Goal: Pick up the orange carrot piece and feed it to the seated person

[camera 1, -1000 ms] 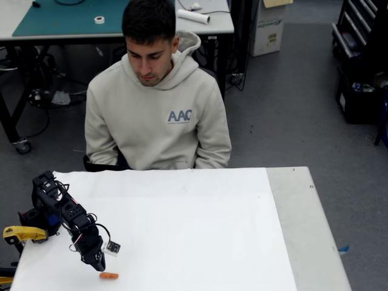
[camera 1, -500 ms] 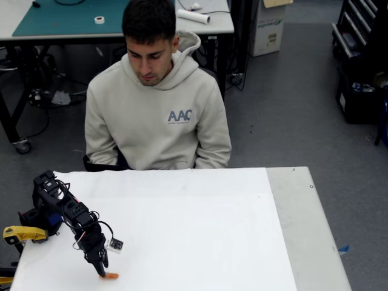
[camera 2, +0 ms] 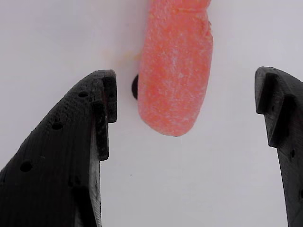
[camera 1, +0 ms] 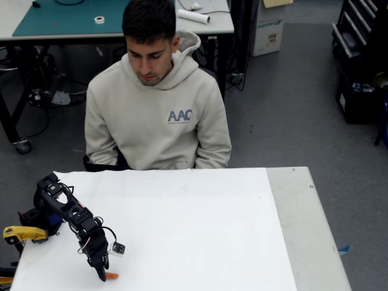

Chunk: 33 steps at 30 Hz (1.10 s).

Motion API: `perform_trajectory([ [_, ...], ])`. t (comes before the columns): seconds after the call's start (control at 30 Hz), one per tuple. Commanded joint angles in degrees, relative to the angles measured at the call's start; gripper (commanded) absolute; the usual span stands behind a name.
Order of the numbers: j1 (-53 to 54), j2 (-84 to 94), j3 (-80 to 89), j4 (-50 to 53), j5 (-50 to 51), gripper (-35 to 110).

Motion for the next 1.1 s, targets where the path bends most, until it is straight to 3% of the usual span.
perform_trajectory([
  [0.0,1.1,0.9,-3.2,-0.8,-0.4,22],
  [0.4,1.8,-3.0,-3.3,-0.9,-0.3,21],
  [0.67,1.8,-2.6,-3.3,-0.9,0.0,-4],
  [1.07,1.0,-2.0,-4.4,-0.1,0.3,-3],
])
